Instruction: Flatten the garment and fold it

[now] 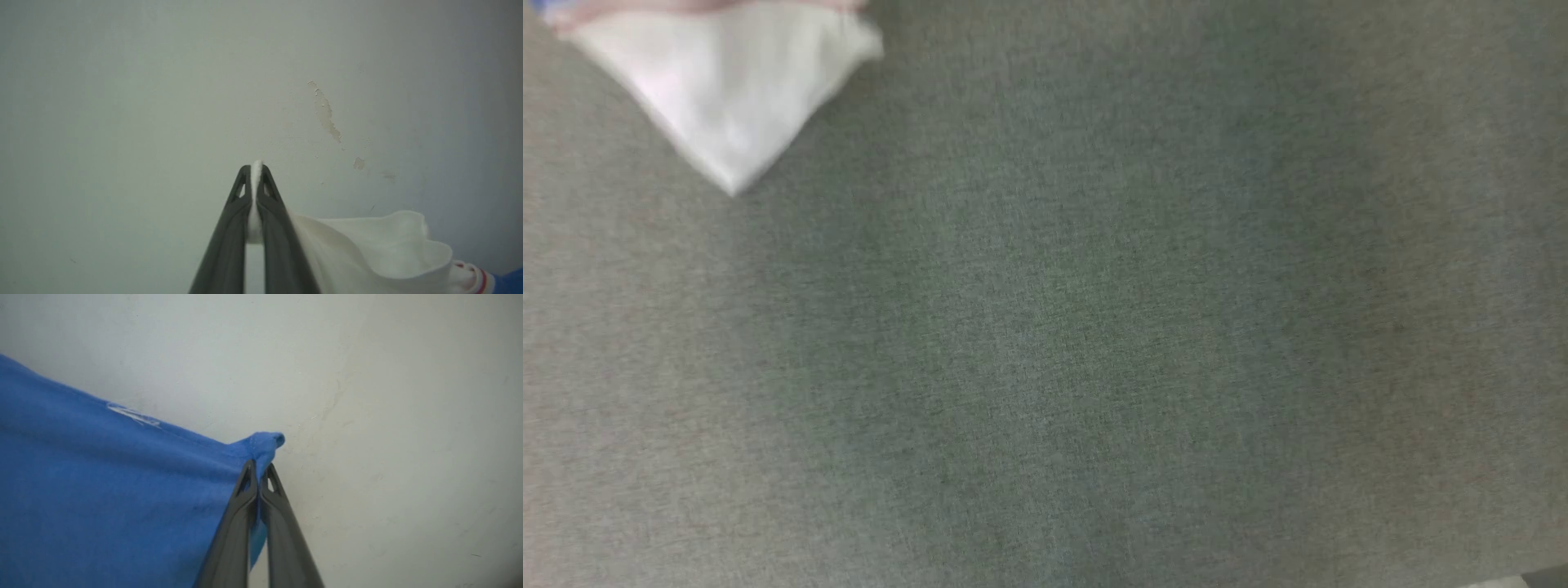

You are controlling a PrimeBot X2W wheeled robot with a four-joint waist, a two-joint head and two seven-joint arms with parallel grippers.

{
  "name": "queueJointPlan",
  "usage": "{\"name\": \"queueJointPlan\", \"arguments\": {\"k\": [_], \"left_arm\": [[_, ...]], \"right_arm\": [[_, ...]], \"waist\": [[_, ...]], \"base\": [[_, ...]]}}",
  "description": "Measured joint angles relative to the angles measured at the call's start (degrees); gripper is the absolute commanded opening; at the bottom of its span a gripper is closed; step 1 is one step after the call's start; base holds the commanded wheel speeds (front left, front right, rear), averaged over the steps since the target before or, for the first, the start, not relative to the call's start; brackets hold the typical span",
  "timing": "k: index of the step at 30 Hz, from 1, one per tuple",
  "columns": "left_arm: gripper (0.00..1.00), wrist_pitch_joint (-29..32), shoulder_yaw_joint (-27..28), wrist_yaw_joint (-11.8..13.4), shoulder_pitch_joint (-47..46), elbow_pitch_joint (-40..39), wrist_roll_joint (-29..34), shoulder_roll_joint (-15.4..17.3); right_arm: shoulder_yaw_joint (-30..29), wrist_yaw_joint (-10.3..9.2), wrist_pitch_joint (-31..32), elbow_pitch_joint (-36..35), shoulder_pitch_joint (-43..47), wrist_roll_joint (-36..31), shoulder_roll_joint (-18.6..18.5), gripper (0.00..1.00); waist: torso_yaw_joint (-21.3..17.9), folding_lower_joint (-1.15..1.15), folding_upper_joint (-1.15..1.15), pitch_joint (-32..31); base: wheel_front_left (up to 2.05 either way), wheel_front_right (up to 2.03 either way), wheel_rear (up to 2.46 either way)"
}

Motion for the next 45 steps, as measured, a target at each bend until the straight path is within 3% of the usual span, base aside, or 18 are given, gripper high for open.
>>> {"name": "queueJointPlan", "arguments": {"k": [9, 16, 22, 26, 31, 38, 45], "left_arm": [[0.00, -5.92, -0.79, -4.09, -2.80, 2.86, -1.53, -0.96], [0.00, -10.29, -2.10, -7.08, 6.47, 2.89, -3.56, -0.90], [0.00, -12.62, -2.23, -8.13, 18.36, -3.23, -7.71, -0.52], [0.00, -12.76, -2.26, -7.91, 29.22, -11.37, -9.73, 0.52], [0.00, -12.15, -1.61, -3.37, 46.26, -22.79, -11.80, 2.97], [0.00, -11.89, 0.40, 3.13, 68.40, -33.54, -14.56, 5.27], [0.00, -10.11, -0.59, 4.60, 85.96, -36.09, -20.64, 5.38]], "right_arm": [[2.90, 0.00, -5.08, 3.67, -1.66, -0.75, -2.90, 0.00], [8.64, 0.00, -7.47, 2.61, 1.05, 3.00, -5.17, 0.00], [12.28, 0.00, -7.87, -5.98, 8.92, 10.24, -8.51, 0.00], [10.78, 0.00, -7.54, -14.66, 18.56, 14.59, -12.33, 0.00], [4.66, 0.00, -5.87, -23.90, 34.78, 17.26, -15.12, 0.00], [-2.91, 0.00, -4.21, -33.07, 54.47, 17.28, -13.01, 0.00], [-6.37, 0.00, -2.55, -36.67, 69.26, 16.96, -7.60, 0.00]], "waist": [[1.04, -0.01, 0.00, 5.75], [2.74, -0.01, 0.00, 9.77], [4.32, -0.02, 0.00, 10.44], [4.84, -0.03, 0.00, 8.95], [5.33, -0.04, 0.00, 6.09], [5.78, -0.04, 0.00, 1.69], [5.85, -0.04, 0.00, -2.96]], "base": [[0.00, 0.00, 0.00], [0.00, 0.00, 0.00], [0.00, 0.00, 0.00], [0.00, 0.00, 0.00], [0.00, 0.00, 0.00], [0.00, 0.00, 0.00], [0.00, 0.00, 0.00]]}}
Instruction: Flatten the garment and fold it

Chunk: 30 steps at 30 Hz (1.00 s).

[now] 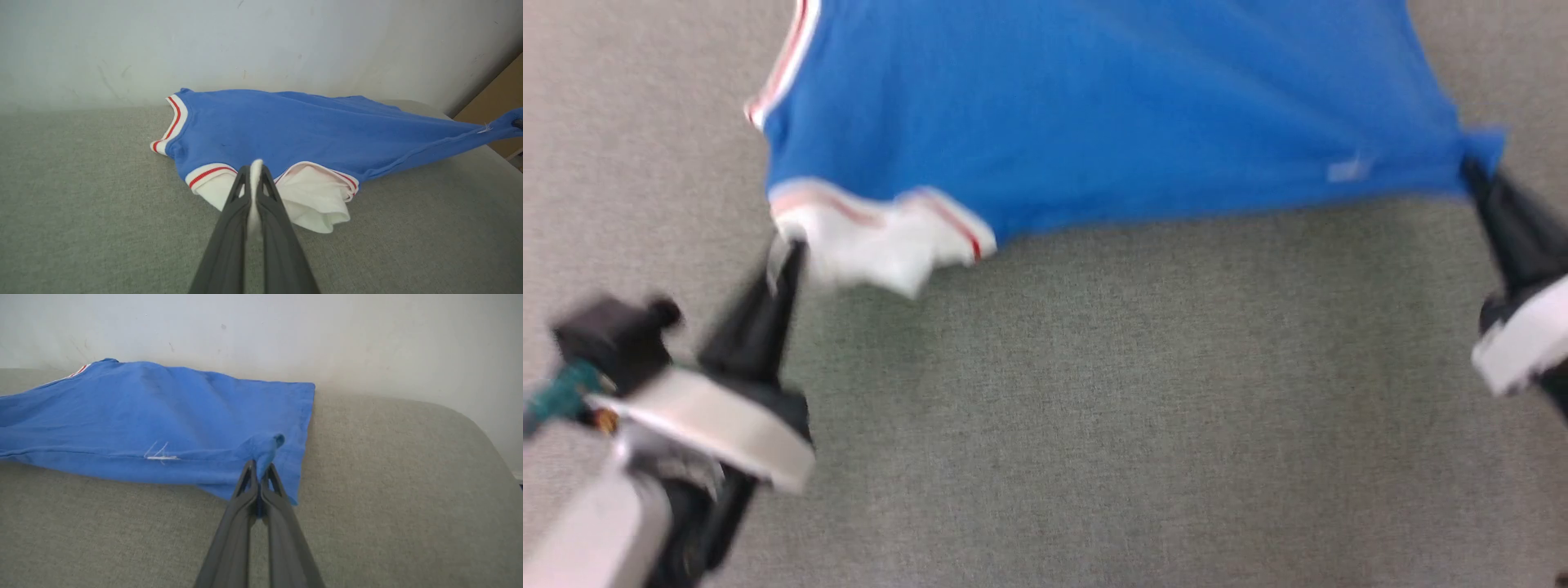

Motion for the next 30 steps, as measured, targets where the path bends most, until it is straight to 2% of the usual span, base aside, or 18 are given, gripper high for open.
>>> {"name": "queueJointPlan", "arguments": {"k": [10, 19, 23, 30], "left_arm": [[0.00, 10.58, -4.36, 0.18, 14.72, 1.22, -10.05, 1.41], [0.00, 17.62, -6.82, 2.35, 25.21, 2.13, -18.12, 1.57], [0.00, 18.86, -7.72, 2.72, 29.16, 2.46, -20.50, 1.51], [0.00, 17.60, -6.41, 3.05, 31.94, 1.71, -21.51, 1.98]], "right_arm": [[-2.10, -0.01, 3.99, 1.31, 15.79, 0.64, 1.33, 0.00], [-0.90, -0.01, 8.84, 3.77, 28.53, 3.38, 0.77, 0.00], [0.26, -0.01, 10.84, 4.57, 32.63, 4.22, -0.08, 0.00], [-0.77, 0.00, 11.45, 4.19, 35.49, 5.19, -0.36, 0.00]], "waist": [[0.07, 0.01, 0.00, -6.71], [0.36, 0.01, 0.00, -12.34], [0.36, 0.01, 0.00, -14.26], [0.09, 0.01, 0.00, -16.92]], "base": [[0.00, 0.00, 0.00], [0.00, 0.00, 0.00], [0.00, 0.00, 0.00], [0.00, 0.00, 0.00]]}}
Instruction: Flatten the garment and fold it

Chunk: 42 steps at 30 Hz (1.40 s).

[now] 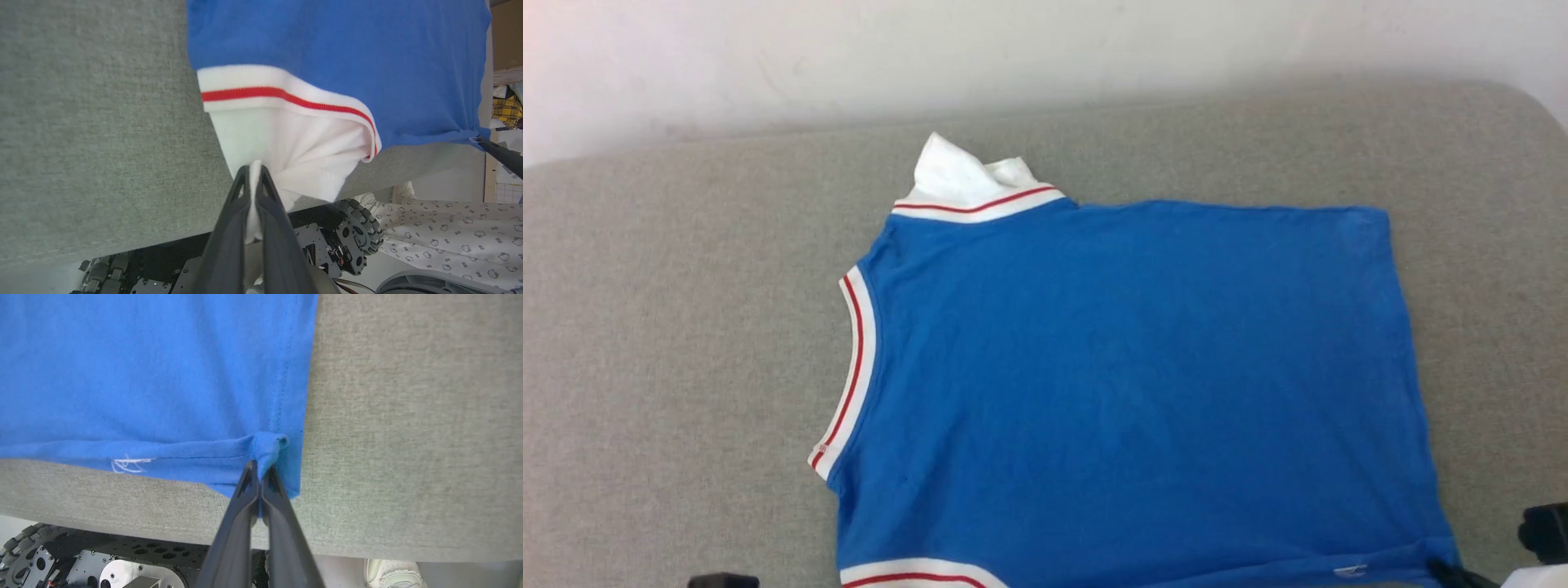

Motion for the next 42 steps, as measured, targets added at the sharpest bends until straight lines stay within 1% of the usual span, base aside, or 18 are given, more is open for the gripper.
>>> {"name": "queueJointPlan", "arguments": {"k": [4, 8, 12, 14, 19, 22, 26, 33, 37, 39, 40, 41, 42], "left_arm": [[0.00, -2.35, 1.70, -0.05, -0.74, -1.32, 1.92, 1.35], [0.00, -4.33, 2.75, -0.13, -4.81, -2.71, 5.11, 1.91], [0.00, -4.94, 3.49, -0.15, -10.70, -4.11, 8.70, 2.91], [0.00, -4.93, 3.64, -0.62, -14.02, -4.37, 10.23, 3.48], [0.00, -5.44, 4.59, -1.10, -23.42, -4.41, 13.58, 3.54], [0.00, -6.61, 5.08, -1.16, -28.26, -3.32, 15.40, 2.97], [0.00, -8.17, 4.81, -1.63, -32.45, 0.13, 16.90, 1.38], [0.00, -11.77, 2.79, -2.71, -35.75, 8.39, 19.33, -1.88], [0.00, -12.29, 1.41, -3.61, -36.08, 12.25, 19.47, -3.61], [0.00, -12.92, 1.42, -3.66, -36.65, 13.12, 19.45, -4.20], [0.00, -13.23, 1.49, -3.66, -36.77, 13.49, 19.40, -4.47], [0.01, -13.48, 1.53, -3.65, -36.80, 13.88, 19.34, -4.77], [0.29, -13.77, 1.58, -3.61, -36.80, 14.16, 19.17, -5.04]], "right_arm": [[-1.04, 0.00, -1.59, -0.88, -0.43, -0.27, -0.08, 0.00], [-1.34, 0.00, -3.18, -2.32, -2.63, -1.24, -0.75, 0.00], [-1.66, 0.00, -4.35, -4.05, -7.65, -1.51, -1.89, 0.00], [-1.80, 0.00, -4.54, -4.81, -10.50, -1.86, -2.57, 0.00], [-1.26, 0.00, -5.54, -5.59, -18.75, -3.01, -4.33, 0.00], [0.37, 0.00, -5.73, -4.89, -23.28, -3.61, -4.95, 0.00], [3.25, 0.00, -5.78, -1.52, -27.41, -3.77, -5.44, 0.00], [6.62, 0.00, -7.48, 5.76, -30.36, -3.34, -5.47, 0.00], [7.19, 0.01, -9.01, 7.82, -31.17, -2.59, -5.65, 0.00], [7.23, 0.02, -9.53, 8.55, -31.73, -2.41, -5.90, 0.00], [7.28, 0.02, -9.57, 8.92, -31.88, -2.18, -5.98, 0.13], [7.30, 0.02, -9.91, 9.18, -32.01, -2.03, -6.00, 0.44], [7.31, 0.03, -10.07, 9.48, -32.17, -1.93, -6.00, 1.00]], "waist": [[-0.42, 0.00, 0.00, -0.81], [-0.78, 0.00, 0.00, -0.43], [-0.95, 0.01, 0.00, 1.25], [-1.01, 0.01, 0.00, 2.46], [-1.21, 0.02, 0.00, 6.23], [-1.40, 0.02, 0.00, 8.75], [-1.66, 0.03, 0.00, 12.14], [-1.89, 0.03, 0.00, 16.95], [-1.76, 0.01, 0.00, 18.32], [-1.55, 0.01, 0.00, 18.50], [-1.46, 0.01, 0.00, 18.48], [-1.41, 0.01, 0.00, 18.39], [-1.37, 0.01, 0.00, 18.28]], "base": [[0.00, 0.00, 0.00], [0.00, 0.00, 0.00], [0.00, 0.00, 0.00], [0.00, 0.00, 0.00], [0.00, 0.00, 0.00], [0.00, 0.00, 0.00], [0.00, 0.00, 0.00], [0.00, 0.00, 0.00], [0.00, 0.00, 0.00], [0.00, 0.00, 0.00], [0.00, 0.00, 0.00], [0.00, 0.00, 0.00], [0.00, 0.00, 0.00]]}}
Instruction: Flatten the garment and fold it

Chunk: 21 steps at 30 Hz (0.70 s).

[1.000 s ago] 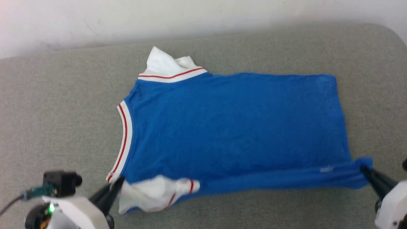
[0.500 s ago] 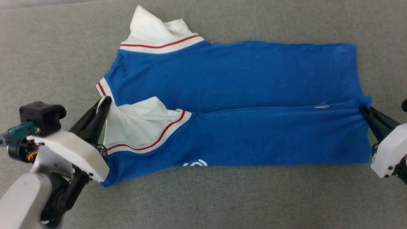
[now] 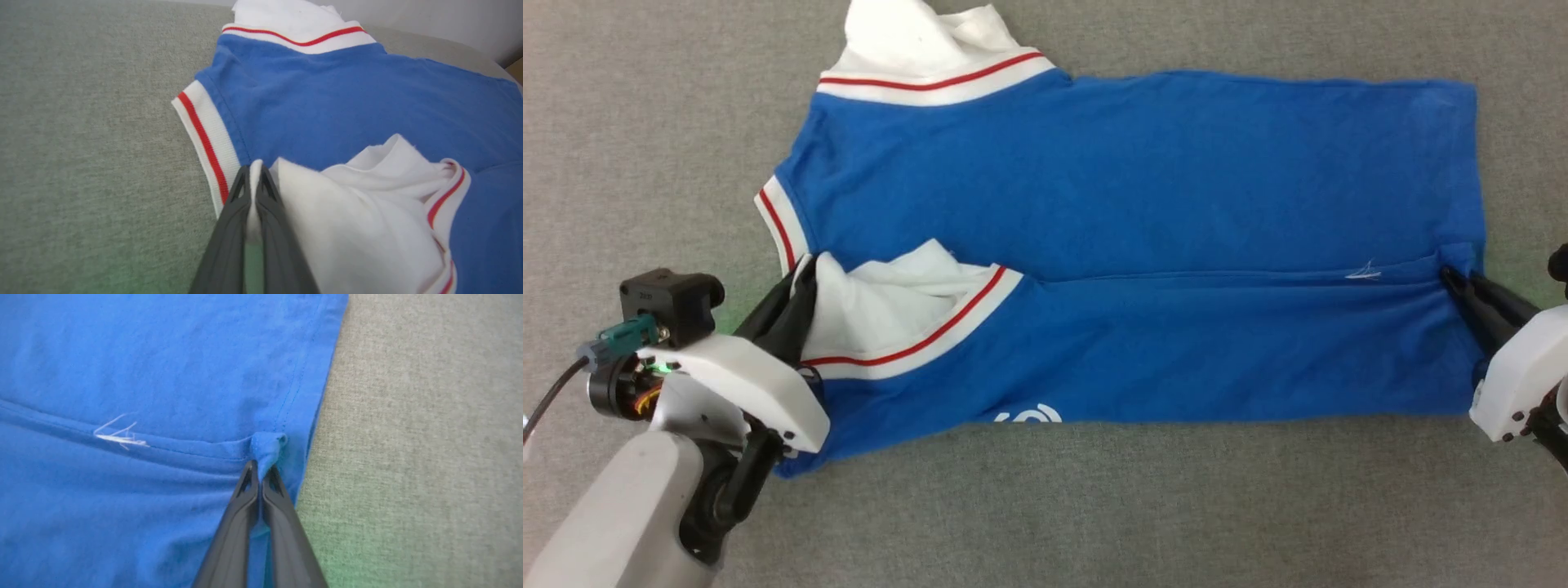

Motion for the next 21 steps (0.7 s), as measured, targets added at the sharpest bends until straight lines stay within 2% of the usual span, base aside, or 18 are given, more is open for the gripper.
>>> {"name": "queueJointPlan", "arguments": {"k": [1, 2, 3, 8, 13, 17, 21], "left_arm": [[0.69, -0.31, 0.07, 0.01, 0.00, 0.26, -0.25, -0.31], [0.95, -0.54, 0.20, 0.02, 0.01, 0.40, -0.52, -0.64], [1.00, -0.93, 0.34, 0.03, 0.01, 0.46, -0.88, -0.98], [1.00, -4.16, 2.52, 0.71, 0.80, -0.76, -2.11, -1.77], [1.00, -11.36, 6.01, 2.38, 5.28, -4.87, -2.20, -2.35], [1.00, -16.78, 7.35, 4.11, 11.10, -7.84, 0.15, -2.98], [1.00, -18.70, 8.32, 6.37, 17.02, -9.90, 3.93, -5.44]], "right_arm": [[0.01, -0.01, -0.09, 0.27, -0.16, 0.09, 0.00, 1.00], [-0.04, -0.03, -0.27, 0.47, -0.30, 0.18, -0.04, 1.00], [-0.07, -0.04, -0.44, 0.66, -0.34, 0.22, -0.12, 1.00], [-1.27, -0.04, -2.00, -0.30, -0.03, 0.73, 0.53, 1.00], [-7.36, -0.04, -5.56, -4.05, 3.67, -1.71, 3.10, 1.00], [-13.16, -0.03, -9.13, -8.00, 9.06, -7.14, 7.99, 1.00], [-17.45, -0.04, -12.57, -11.60, 14.73, -13.33, 14.25, 1.00]], "waist": [[0.04, 0.00, 0.00, -0.17], [0.06, 0.00, 0.00, -0.38], [0.09, 0.00, 0.00, -0.64], [0.19, 0.00, 0.00, -2.60], [0.33, 0.00, 0.00, -5.48], [0.44, -0.01, 0.00, -8.11], [0.53, -0.01, 0.00, -10.64]], "base": [[0.00, 0.00, 0.00], [0.00, 0.00, 0.00], [0.00, 0.00, 0.00], [0.00, 0.00, 0.00], [0.00, 0.00, 0.00], [0.00, 0.00, 0.00], [0.00, 0.00, 0.00]]}}
